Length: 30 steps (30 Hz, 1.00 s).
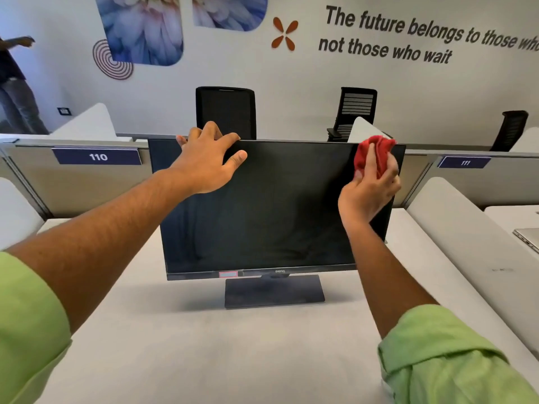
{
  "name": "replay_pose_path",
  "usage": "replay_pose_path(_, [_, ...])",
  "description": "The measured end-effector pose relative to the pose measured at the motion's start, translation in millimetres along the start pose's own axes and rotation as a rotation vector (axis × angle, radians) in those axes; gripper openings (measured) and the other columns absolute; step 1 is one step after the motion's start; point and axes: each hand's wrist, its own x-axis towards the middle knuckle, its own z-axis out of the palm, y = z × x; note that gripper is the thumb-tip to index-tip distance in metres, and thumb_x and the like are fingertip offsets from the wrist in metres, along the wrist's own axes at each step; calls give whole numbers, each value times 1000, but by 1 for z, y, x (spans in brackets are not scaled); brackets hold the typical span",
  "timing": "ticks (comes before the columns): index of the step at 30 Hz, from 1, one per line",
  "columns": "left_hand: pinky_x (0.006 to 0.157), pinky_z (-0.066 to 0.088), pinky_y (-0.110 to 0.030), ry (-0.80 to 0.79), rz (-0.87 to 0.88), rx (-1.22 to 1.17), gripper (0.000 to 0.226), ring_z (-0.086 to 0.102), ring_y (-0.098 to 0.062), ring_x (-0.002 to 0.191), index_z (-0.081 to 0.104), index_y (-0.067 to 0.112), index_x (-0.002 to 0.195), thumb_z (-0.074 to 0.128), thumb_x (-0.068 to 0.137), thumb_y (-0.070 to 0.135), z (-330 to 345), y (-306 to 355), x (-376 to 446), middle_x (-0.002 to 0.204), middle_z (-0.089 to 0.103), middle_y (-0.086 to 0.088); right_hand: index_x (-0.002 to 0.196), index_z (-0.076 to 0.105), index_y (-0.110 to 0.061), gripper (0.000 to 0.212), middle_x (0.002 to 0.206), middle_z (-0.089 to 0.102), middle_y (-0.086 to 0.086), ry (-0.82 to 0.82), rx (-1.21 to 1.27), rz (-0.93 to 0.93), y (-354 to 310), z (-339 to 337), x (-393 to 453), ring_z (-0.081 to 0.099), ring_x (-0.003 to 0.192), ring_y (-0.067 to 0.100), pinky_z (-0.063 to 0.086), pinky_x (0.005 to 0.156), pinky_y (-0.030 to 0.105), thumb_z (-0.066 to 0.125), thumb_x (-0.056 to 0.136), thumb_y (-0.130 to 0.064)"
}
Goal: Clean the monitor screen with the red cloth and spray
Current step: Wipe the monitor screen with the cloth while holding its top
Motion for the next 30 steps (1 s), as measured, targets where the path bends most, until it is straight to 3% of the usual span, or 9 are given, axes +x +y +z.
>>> replay_pose_path(2, [113,13,-72,-3,-8,4,55,34,-38,132,42,30,147,39,100,58,0,2,-1,134,39,-11,151,49,-42,67,159,40,0,31,-6,-33,-24,6,-11,42,133,37,45,109,51,61,94,-9])
replay_pose_path(5, [114,12,-72,-10,-17,12,55,33,-38,133,41,30,148,40,100,57,1,0,-1,135,38,-11,147,56,-42,63,152,48,3,-5,-8,-326,-48,21,-80,47,128,39,44,106,51,58,94,-8])
replay_pose_path(10, [115,11,-71,-5,-8,-5,54,33,-37,132,41,30,148,41,100,55,0,-3,-4,134,38,-12,150,51,-42,75,156,42,-5,-389,51,-920,-15,28,-208,43,138,34,35,115,49,62,88,-1])
replay_pose_path(13, [116,11,-68,3,3,-16,53,33,-37,133,41,30,148,42,100,54,0,-3,-5,134,38,-12,154,44,-41,74,162,35,-9,-639,-31,-1213,33,20,-212,34,148,29,31,120,48,65,91,-7])
replay_pose_path(15, [116,11,-66,9,10,-13,54,32,-36,133,41,30,148,42,100,55,0,-3,-4,135,38,-11,152,46,-43,68,163,37,-10,-642,-62,-1306,57,14,-189,37,149,27,33,120,47,59,94,-8])
replay_pose_path(19, [117,9,-65,0,20,-27,55,32,-36,134,41,31,149,44,99,55,0,-5,-3,135,38,-10,143,55,-49,48,155,52,-10,-461,-69,-1211,88,-2,-119,51,139,25,46,105,44,54,106,-18])
replay_pose_path(22, [117,8,-66,-8,15,-29,55,31,-36,135,40,31,149,45,99,54,0,-8,-4,136,38,-10,142,56,-49,54,155,49,-4,-294,-103,-980,88,-13,-60,49,137,31,46,101,47,54,104,-11])
replay_pose_path(27, [117,8,-68,-9,13,-14,56,31,-36,136,39,30,150,44,100,54,1,-4,-3,136,37,-10,141,54,-48,65,156,39,2,-131,-91,-575,56,-25,45,39,138,36,40,115,45,59,94,-4])
replay_pose_path(30, [117,7,-68,-6,12,-7,56,30,-37,136,39,30,150,45,100,53,2,-3,-3,138,37,-11,137,57,-46,61,154,39,6,-109,-34,-428,40,-27,53,37,139,37,39,119,46,59,94,-3])
